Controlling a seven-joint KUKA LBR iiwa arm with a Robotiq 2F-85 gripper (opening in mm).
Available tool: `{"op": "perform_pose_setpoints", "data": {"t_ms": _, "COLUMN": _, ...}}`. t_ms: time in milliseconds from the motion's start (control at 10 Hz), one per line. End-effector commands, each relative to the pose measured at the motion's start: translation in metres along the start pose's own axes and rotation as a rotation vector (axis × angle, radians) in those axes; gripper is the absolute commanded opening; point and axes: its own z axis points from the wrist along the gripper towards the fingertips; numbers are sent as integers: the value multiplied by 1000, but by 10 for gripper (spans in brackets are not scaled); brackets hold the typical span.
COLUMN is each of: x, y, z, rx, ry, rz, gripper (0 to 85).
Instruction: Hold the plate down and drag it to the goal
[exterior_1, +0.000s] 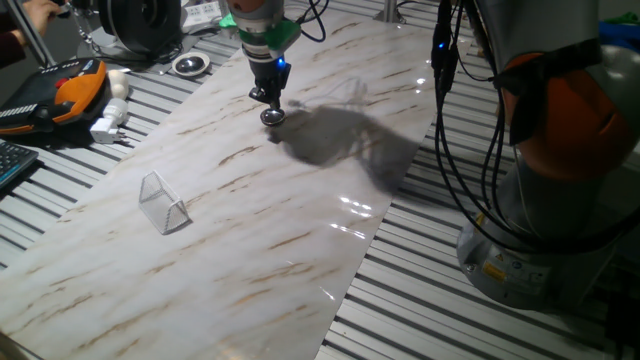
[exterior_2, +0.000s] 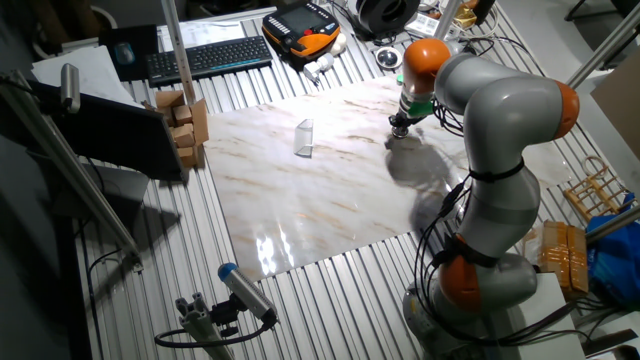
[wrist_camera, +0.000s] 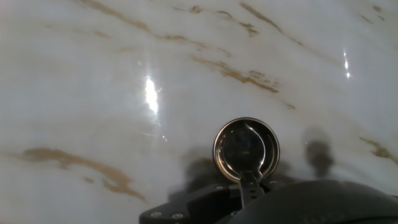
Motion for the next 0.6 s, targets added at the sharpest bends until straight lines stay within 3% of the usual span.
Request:
{"op": "perform_pose_setpoints", "data": {"t_ms": 0, "x": -1, "y": -1, "z": 1, "rx": -7, "ry": -1, "rz": -2, "gripper": 0}}
{"op": "perform_pose_setpoints", "data": {"t_ms": 500, "x": -2, "y": -1, "z": 1, "rx": -8, "ry": 2, "rz": -2, "gripper": 0}}
